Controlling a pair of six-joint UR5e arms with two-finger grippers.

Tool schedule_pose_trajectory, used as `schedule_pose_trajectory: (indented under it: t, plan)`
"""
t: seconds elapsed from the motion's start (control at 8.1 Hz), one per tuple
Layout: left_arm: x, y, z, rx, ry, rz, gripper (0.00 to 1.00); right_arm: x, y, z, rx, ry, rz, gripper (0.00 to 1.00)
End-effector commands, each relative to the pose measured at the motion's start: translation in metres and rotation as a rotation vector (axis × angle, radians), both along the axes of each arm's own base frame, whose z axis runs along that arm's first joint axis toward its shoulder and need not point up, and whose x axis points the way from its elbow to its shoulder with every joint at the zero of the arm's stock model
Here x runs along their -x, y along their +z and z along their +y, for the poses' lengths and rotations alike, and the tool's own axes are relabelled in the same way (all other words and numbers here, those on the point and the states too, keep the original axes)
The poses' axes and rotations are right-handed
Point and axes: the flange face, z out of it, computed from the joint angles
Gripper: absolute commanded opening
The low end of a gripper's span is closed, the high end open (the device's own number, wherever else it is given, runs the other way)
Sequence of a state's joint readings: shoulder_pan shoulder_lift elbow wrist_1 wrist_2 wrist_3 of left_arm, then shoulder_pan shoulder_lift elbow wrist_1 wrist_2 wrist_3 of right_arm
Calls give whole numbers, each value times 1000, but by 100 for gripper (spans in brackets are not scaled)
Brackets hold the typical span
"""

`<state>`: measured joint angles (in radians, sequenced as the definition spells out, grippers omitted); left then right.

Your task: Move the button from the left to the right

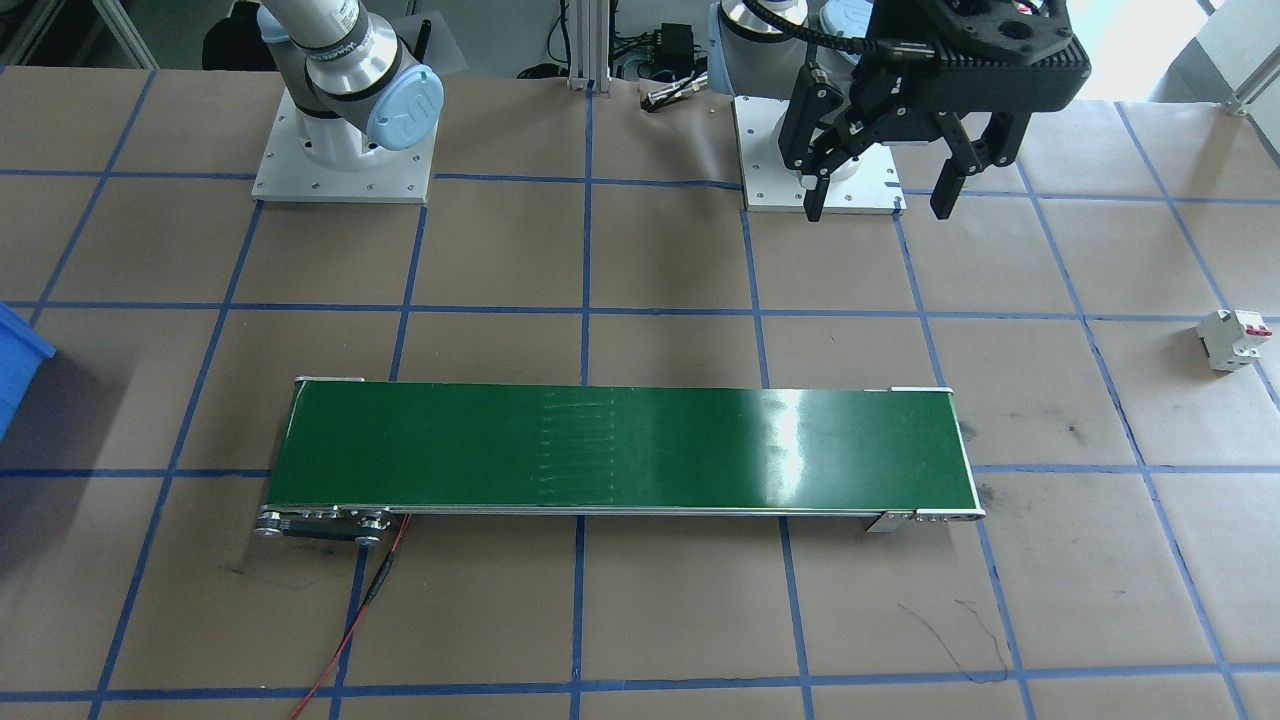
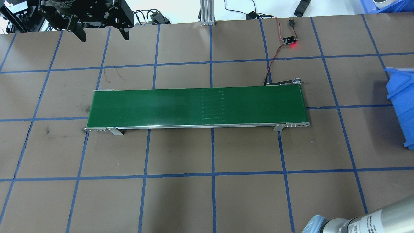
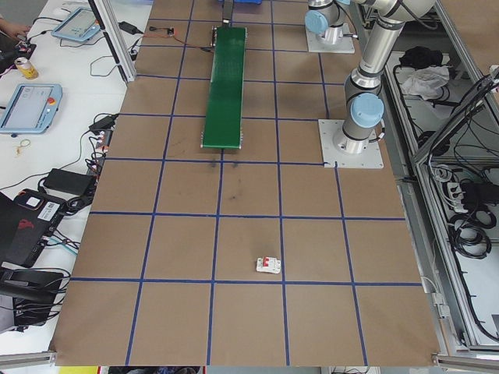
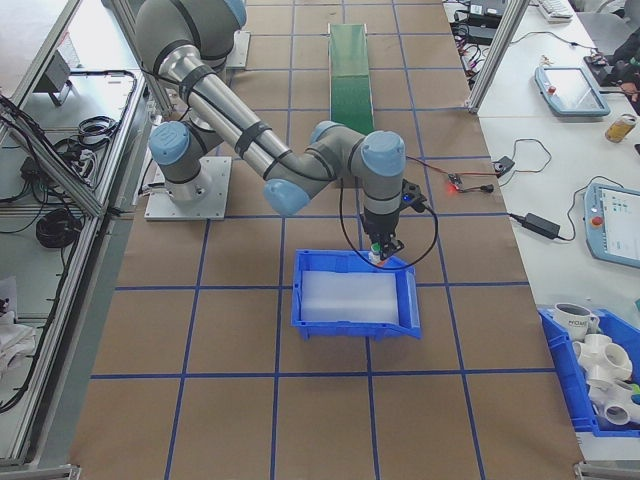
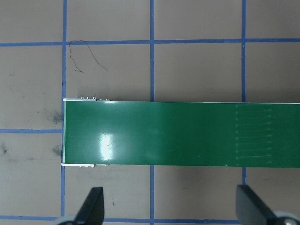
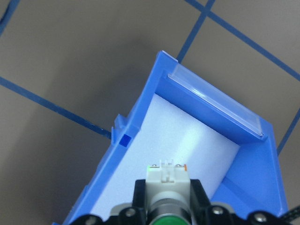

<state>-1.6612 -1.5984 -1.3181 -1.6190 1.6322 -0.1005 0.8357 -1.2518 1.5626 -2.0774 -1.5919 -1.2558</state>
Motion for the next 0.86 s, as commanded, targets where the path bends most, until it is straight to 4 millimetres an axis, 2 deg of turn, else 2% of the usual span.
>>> schedule_pose_trajectory:
  t: [0.0, 0.25, 0.49, 0.62, 0.74]
  plan:
    - [0, -2, 1, -5, 0, -5, 100, 63, -85, 7, -47, 39, -57, 17]
    - [-2, 1, 3, 3, 3, -19, 100, 67, -114, 10, -108, 24, -64, 22]
    - [-5, 4, 5, 12, 7, -34, 100, 64, -126, 14, -132, 17, -63, 33]
    - [-3, -8, -3, -17, -3, -32, 100, 64, -126, 14, -129, 19, -64, 56]
    - [-3, -19, 0, -40, -7, -36, 100, 63, -123, 14, -123, 27, -63, 98]
